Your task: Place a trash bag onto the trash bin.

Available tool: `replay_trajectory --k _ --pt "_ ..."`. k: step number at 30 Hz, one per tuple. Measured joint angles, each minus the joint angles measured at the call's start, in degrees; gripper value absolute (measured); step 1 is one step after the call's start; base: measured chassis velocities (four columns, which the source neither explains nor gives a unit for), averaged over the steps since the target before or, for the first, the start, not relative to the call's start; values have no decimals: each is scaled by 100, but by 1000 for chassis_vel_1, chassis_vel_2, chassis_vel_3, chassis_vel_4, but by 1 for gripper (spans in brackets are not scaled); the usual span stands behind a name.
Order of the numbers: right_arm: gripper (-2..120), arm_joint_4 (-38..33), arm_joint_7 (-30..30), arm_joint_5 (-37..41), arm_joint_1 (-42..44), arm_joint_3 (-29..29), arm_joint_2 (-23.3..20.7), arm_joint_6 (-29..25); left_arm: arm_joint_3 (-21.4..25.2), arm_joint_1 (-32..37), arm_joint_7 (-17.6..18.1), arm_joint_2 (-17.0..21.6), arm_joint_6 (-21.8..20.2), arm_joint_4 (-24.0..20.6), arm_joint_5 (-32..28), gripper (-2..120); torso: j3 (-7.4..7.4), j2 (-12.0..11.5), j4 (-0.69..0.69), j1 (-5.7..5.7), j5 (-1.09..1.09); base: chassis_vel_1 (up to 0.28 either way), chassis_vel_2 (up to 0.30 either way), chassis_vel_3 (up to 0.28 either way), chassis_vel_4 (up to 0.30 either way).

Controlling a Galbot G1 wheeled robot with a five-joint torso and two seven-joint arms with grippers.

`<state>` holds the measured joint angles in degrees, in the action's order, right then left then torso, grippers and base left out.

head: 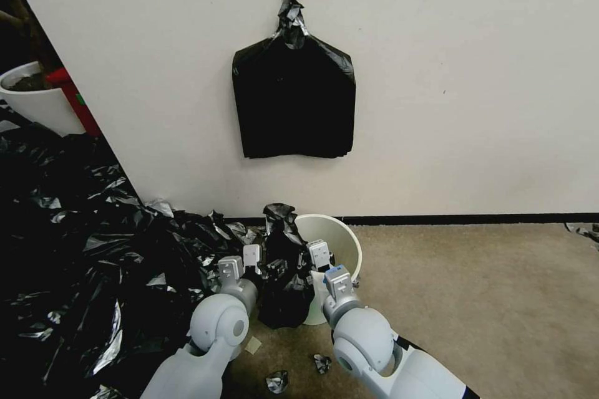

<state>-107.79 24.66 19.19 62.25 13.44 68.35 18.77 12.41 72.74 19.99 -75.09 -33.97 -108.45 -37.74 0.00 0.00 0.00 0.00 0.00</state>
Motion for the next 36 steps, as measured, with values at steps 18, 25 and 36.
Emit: replay_trajectory --k 18,25,36 --pt "0 149 -479 244 -77 -221 -241 -1162 519 523 -893 399 289 -331 414 6 0 0 0 0 0 0 0 0 0" --pt "0 140 -482 945 -51 -585 -369 -1167 830 794 -1251 655 621 -631 493 6 0 0 1 0 1 0 0 0 0" --pt "0 -121 -245 2595 287 -1387 -643 -983 1347 930 -1829 364 1579 -873 350 6 0 0 0 0 0 0 0 0 0"
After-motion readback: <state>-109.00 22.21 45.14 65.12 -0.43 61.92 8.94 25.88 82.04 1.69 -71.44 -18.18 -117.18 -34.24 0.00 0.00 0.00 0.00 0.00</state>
